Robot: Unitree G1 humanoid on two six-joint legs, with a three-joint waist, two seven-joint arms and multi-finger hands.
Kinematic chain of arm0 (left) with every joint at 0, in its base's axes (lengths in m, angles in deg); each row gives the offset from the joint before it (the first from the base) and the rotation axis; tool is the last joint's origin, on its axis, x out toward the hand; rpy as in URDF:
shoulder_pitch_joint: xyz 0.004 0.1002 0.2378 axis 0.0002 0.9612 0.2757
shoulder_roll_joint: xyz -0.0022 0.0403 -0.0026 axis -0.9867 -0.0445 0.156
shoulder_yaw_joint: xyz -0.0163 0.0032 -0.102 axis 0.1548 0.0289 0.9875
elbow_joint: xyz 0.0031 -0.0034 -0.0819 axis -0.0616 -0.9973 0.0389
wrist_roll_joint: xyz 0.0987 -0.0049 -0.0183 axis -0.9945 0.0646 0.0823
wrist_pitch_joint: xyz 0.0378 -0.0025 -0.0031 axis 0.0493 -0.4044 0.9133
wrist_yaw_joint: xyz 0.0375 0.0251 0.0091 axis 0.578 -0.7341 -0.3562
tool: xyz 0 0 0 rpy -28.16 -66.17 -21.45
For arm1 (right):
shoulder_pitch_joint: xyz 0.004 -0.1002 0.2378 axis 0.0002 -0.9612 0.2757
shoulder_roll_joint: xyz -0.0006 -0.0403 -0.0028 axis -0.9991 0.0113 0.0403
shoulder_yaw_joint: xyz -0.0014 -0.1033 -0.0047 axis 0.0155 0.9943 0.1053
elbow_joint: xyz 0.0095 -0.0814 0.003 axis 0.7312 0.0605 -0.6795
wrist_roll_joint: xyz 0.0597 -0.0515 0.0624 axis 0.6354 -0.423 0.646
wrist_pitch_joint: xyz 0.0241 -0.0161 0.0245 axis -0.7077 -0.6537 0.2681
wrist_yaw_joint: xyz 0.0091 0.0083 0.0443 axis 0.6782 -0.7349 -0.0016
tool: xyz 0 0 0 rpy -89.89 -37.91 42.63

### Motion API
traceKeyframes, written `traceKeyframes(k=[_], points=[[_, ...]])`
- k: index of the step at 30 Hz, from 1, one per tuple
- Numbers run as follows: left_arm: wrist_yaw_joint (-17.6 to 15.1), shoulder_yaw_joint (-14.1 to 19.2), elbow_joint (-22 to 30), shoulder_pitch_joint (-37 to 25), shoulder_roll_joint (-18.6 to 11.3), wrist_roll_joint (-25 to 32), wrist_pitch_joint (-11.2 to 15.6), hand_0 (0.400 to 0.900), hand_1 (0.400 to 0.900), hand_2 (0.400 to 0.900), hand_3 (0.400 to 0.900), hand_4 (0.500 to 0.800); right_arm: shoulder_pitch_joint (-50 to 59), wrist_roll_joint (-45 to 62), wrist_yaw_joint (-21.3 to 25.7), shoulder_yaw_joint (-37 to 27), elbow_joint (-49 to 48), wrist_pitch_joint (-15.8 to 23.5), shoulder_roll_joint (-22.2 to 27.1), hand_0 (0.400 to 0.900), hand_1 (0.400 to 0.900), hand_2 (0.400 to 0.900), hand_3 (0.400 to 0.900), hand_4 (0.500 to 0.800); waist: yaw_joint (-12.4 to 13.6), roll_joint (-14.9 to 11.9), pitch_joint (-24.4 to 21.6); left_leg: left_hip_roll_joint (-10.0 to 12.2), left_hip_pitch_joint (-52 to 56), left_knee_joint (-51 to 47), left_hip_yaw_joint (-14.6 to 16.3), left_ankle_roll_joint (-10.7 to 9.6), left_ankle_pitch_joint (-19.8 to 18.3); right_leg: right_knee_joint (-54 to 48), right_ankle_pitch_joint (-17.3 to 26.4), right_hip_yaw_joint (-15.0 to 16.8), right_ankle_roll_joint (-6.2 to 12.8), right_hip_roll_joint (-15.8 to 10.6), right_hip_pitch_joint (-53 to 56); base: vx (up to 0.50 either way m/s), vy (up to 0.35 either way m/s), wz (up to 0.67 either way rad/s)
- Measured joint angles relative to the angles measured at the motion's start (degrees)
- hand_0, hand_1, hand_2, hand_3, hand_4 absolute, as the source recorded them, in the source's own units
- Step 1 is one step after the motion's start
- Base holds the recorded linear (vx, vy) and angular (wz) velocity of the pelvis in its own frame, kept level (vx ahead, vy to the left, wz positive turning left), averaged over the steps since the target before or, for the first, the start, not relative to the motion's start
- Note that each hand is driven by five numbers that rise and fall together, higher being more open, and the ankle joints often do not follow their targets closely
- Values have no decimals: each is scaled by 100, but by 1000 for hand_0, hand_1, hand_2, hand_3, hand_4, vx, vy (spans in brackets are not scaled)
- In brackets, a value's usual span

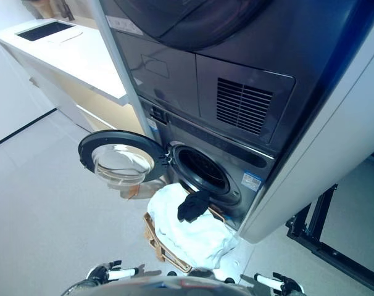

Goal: Put the clothes in the basket into the washing machine.

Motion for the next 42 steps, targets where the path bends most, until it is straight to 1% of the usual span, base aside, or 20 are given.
traceKeyframes(k=[16, 23, 26, 28, 29, 30, 31, 32, 33, 34, 35, 36, 37, 38, 40, 41, 42], points=[[0, 0, 3, 6, 4, 3, 0, 900, 900, 900, 900, 800, 12, -8, 3, -3, 12, 0, 4, 900, 900, 900, 900, 800, 2, 1, 79, 17, 8, 0, -60, -22, -15, -81, 2, -90, -3, 14, 90, 3, 0, 1], [0, 0, 11, -4, 5, 9, 1, 900, 900, 900, 900, 800, 57, -8, 3, -2, 13, -1, 8, 900, 900, 900, 900, 800, 0, 0, 84, 71, -2, 1, -68, -57, -25, -115, 20, -91, -31, 72, 107, 6, -45, 5], [0, -1, 13, -18, 9, 126, 2, 900, 900, 900, 900, 800, 92, -8, 4, -2, 22, 0, 12, 900, 900, 900, 900, 800, 4, 20, 115, 96, -22, 17, -74, -75, -15, -107, 12, -96, -24, 97, 111, -38, -89, 13], [0, -2, 12, -83, 12, 185, 3, 900, 900, 900, 900, 800, 134, -7, 3, -5, 39, 3, 12, 900, 900, 900, 900, 800, -4, 20, 172, 108, -139, 142, -139, -96, -30, -98, 5, -131, -17, 99, 75, -88, -127, 23], [2, -4, 10, -129, 18, 193, 4, 900, 900, 900, 900, 800, 180, -6, 3, -5, 83, 5, 18, 900, 900, 900, 900, 800, 3, 22, 241, 118, -215, 271, -168, -123, -35, -88, 12, -169, -32, 125, 71, -74, -125, 27], [1, -3, 9, -299, 8, 234, 6, 900, 900, 900, 900, 800, 227, -6, -3, -6, 105, 4, 7, 900, 900, 900, 900, 800, -1, -50, 346, 90, -429, 576, -251, -187, -48, -39, -20, -199, -85, 63, -15, -34, -69, 28], [-13, -3, 3, -375, 13, 263, 8, 900, 900, 900, 900, 800, 279, -6, -6, -15, 140, 2, 8, 900, 900, 900, 900, 800, 40, -91, 417, 67, -621, 804, -303, -262, 0, 44, -24, -238, -90, 51, -56, 11, 4, 26], [-15, -5, 2, -472, 21, 279, 10, 900, 900, 900, 900, 800, 340, -3, 7, -48, 183, 3, 16, 900, 900, 900, 900, 800, 44, -152, 488, 53, -727, 871, -324, -448, 138, 64, -43, -289, -152, -24, -90, 53, 39, 11], [-17, -4, 5, -537, 48, 280, 10, 900, 900, 900, 900, 800, 380, -1, 28, -51, 191, 4, 41, 900, 900, 900, 900, 800, 48, -274, 556, 30, -835, 898, -295, -624, 296, 63, -18, -303, -224, -108, -109, 82, 60, -9], [-15, -5, 2, -565, 64, 280, 9, 900, 900, 900, 900, 800, 403, 2, 57, -52, 187, 9, 60, 900, 900, 900, 900, 800, 34, -301, 570, 64, -953, 1046, -237, -668, 297, 17, 3, -315, -254, -126, -92, 92, 56, -22], [-14, -7, -1, -533, 93, 279, 7, 900, 900, 900, 900, 800, 414, 2, 102, -51, 186, 11, 81, 900, 900, 900, 900, 800, 58, -320, 577, 198, -993, 992, 13, -638, 275, -45, 23, -336, -279, -131, -52, 99, 74, -31], [-15, -8, -13, -501, 117, 279, 3, 900, 900, 900, 900, 800, 401, 2, 122, -51, 186, 13, 102, 900, 900, 900, 900, 800, 50, -319, 578, 358, -1024, 914, 197, -633, 275, -44, 22, -373, -279, -128, -23, 107, 79, -30], [-17, -13, -15, -473, 131, 279, 0, 900, 900, 900, 900, 800, 393, 3, 130, -51, 185, 14, 113, 900, 900, 900, 900, 800, 55, -319, 578, 471, -1050, 834, 315, -632, 279, -44, 11, -368, -261, -110, -22, 132, 106, -25], [-21, -16, -15, -455, 140, 280, -5, 900, 900, 900, 900, 800, 359, 2, 148, -50, 187, 13, 121, 900, 900, 900, 900, 800, 85, -318, 576, 562, -1083, 742, 359, -620, 289, -12, -3, -350, -235, -97, -65, 153, 114, -23], [-24, -12, 5, -353, 166, 284, -8, 900, 900, 900, 900, 800, 387, 3, 158, -50, 184, 24, 184, 900, 900, 900, 900, 800, 68, -235, 524, 649, -943, 522, 445, -563, 324, 37, -23, -220, -142, -19, -97, 171, 148, -25], [-24, -13, 3, -269, 214, 283, -20, 900, 900, 900, 900, 800, 367, 3, 158, -51, 204, 24, 252, 900, 900, 900, 900, 800, 47, -48, 410, 706, -755, 408, 435, -373, 438, 57, -38, -162, -79, 104, -77, 137, 180, -26], [-35, -8, -14, -262, 172, 281, -23, 900, 900, 900, 900, 800, 361, 3, 167, -40, 219, 13, 162, 900, 900, 900, 900, 800, 28, -147, 359, 641, -554, 174, 521, -306, 426, 106, -53, -78, 23, 19, -57, 106, 184, -25]])
